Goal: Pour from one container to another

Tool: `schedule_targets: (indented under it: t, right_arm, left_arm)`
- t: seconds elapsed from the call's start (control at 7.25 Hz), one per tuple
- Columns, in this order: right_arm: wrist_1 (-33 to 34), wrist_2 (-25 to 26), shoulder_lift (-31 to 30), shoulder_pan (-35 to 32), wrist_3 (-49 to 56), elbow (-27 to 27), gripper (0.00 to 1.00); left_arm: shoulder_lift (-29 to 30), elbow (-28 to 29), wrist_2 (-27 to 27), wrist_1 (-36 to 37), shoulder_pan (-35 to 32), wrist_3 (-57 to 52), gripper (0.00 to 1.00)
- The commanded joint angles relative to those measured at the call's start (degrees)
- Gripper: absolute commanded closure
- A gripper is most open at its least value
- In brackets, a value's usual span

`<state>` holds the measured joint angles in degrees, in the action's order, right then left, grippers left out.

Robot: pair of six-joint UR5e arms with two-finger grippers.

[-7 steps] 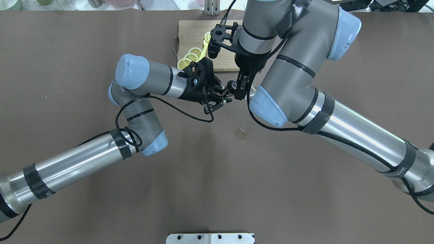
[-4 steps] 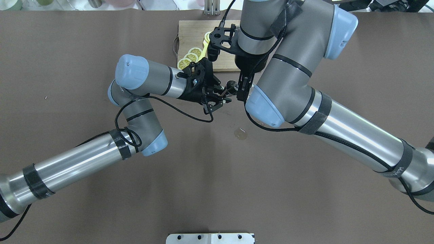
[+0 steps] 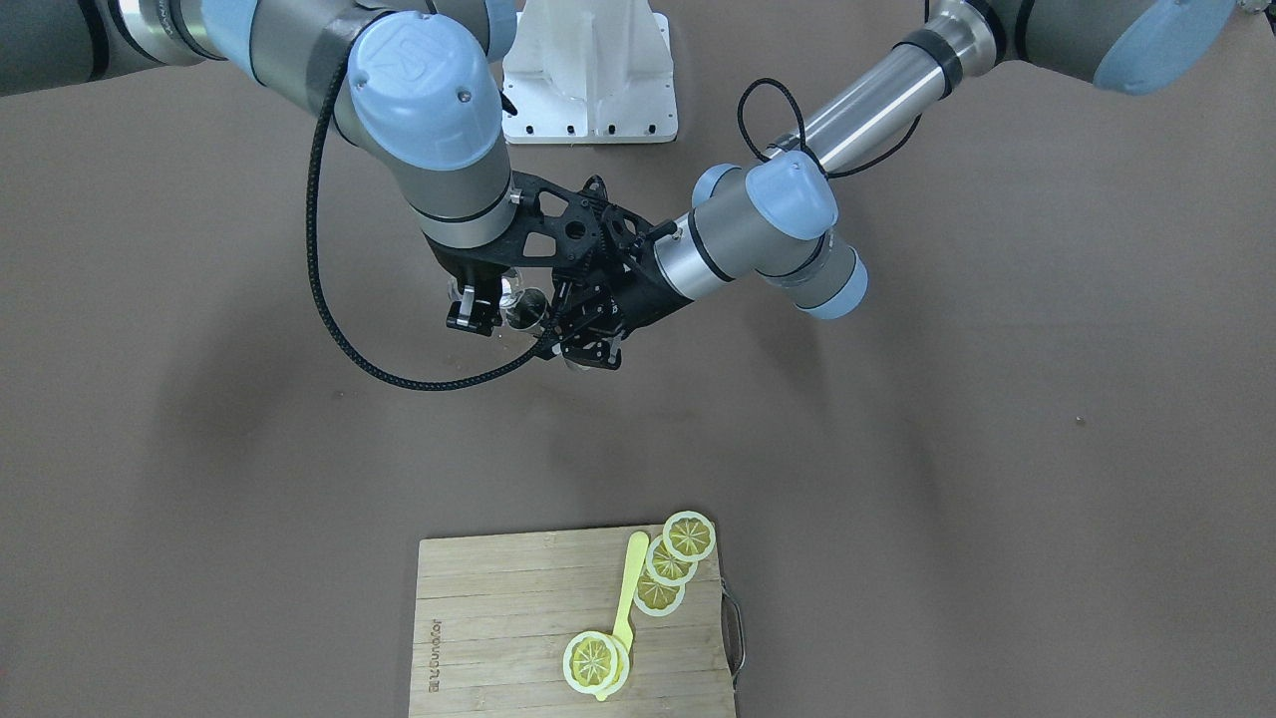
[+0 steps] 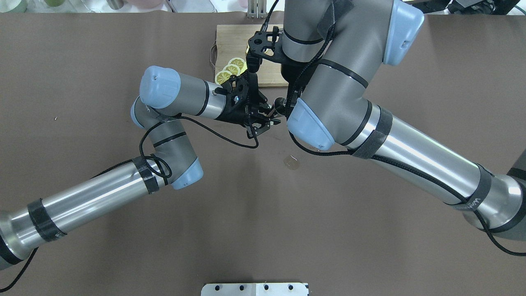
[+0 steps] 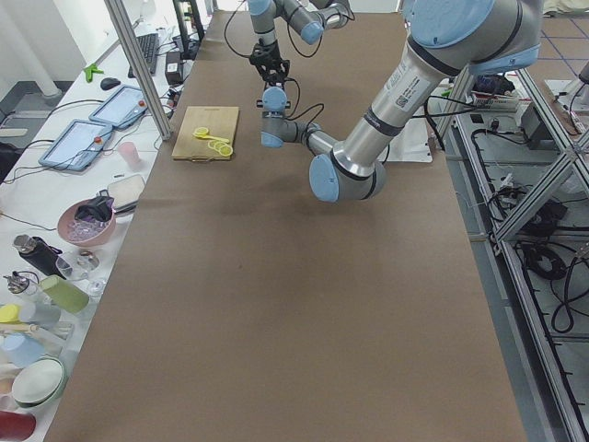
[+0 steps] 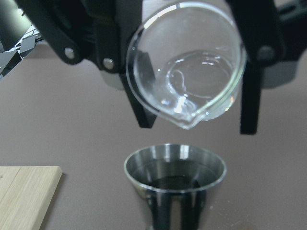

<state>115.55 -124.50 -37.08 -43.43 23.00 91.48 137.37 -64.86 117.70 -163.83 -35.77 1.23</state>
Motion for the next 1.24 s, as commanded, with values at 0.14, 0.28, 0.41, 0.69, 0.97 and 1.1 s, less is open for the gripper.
schedule_targets:
  t: [0.14,0.28,0.41,0.69,0.97,1.1]
  right_arm:
    - [2.8,1.4,2.6,0.5,0.9,-2.5,1.00]
    - [3.8,1.9,2.6,0.5,1.3,-2.5,1.00]
    - [5.0,2.2,2.7,0.6,2.3,-2.5,1.00]
    - [5.9,2.4,3.2,0.9,2.4,-2.8,1.00]
    - [8.1,3.4,4.8,1.2,2.5,-3.7,1.00]
    - [8.3,3.5,5.2,1.4,2.6,-4.2,1.00]
  left_arm:
    - [0.0,0.0,-0.2,0.0,0.0,0.0,1.00]
    - [0.0,0.0,-0.2,0.0,0.0,0.0,1.00]
    - [-0.2,-0.3,-0.3,0.0,0.0,0.0,1.00]
    - [-0.3,-0.4,-0.3,0.0,0.0,0.0,1.00]
    - [-0.3,-0.5,-0.3,0.0,0.0,0.0,1.00]
    - [-0.3,-0.5,-0.3,0.0,0.0,0.0,1.00]
